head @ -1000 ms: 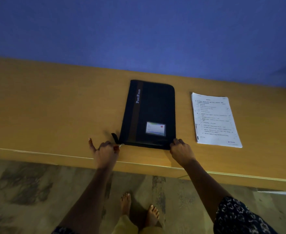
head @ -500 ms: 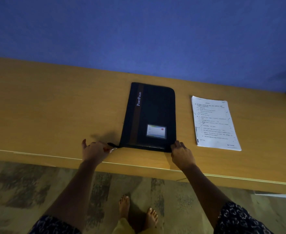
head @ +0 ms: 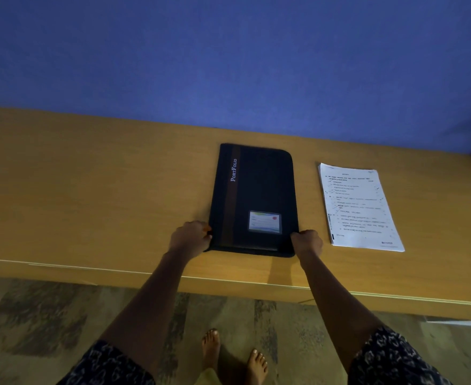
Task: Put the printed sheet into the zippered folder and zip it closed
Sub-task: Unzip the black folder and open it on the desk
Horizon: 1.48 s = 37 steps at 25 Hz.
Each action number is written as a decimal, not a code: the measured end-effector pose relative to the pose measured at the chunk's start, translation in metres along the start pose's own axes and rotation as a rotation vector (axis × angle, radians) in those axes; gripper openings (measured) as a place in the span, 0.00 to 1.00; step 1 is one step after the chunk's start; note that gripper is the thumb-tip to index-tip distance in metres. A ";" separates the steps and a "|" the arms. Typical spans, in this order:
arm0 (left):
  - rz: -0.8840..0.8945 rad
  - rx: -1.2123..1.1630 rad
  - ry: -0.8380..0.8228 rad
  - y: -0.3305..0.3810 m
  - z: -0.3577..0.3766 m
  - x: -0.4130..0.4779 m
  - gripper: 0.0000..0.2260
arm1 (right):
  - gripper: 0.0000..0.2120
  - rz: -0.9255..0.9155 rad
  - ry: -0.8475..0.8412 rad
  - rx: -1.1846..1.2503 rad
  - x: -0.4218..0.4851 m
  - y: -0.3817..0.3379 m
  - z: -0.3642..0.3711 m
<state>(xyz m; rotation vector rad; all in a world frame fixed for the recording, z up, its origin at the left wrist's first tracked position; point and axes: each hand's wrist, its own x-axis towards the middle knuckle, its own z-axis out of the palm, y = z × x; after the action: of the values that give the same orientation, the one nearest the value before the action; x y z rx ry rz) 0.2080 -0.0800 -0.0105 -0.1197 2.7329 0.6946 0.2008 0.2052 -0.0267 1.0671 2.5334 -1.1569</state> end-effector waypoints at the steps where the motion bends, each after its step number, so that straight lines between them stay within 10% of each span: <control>1: 0.043 0.011 0.006 0.007 0.004 0.001 0.14 | 0.07 -0.001 0.035 0.031 -0.002 -0.003 -0.002; 10: 0.060 -0.255 0.062 0.048 -0.038 0.018 0.21 | 0.05 0.135 -0.027 1.040 -0.046 -0.048 -0.024; 18: 0.049 -0.703 0.234 0.090 -0.108 0.005 0.25 | 0.11 -0.355 -0.401 1.085 -0.123 -0.133 0.013; 23: 0.025 -0.560 0.309 0.044 -0.145 0.002 0.15 | 0.12 -0.471 -0.548 0.918 -0.146 -0.160 0.057; 32: -0.253 -0.252 0.481 -0.065 -0.155 0.004 0.11 | 0.16 -0.703 -0.279 0.504 -0.121 -0.131 0.113; 37: -0.387 -0.133 0.447 -0.113 -0.139 0.015 0.14 | 0.23 -0.617 -0.239 -0.378 -0.068 -0.090 0.124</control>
<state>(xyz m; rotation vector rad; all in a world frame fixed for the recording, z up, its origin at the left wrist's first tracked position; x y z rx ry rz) 0.1726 -0.2460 0.0493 -0.9078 2.9297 0.8093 0.1736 0.0400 -0.0305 0.0476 2.7892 -0.7830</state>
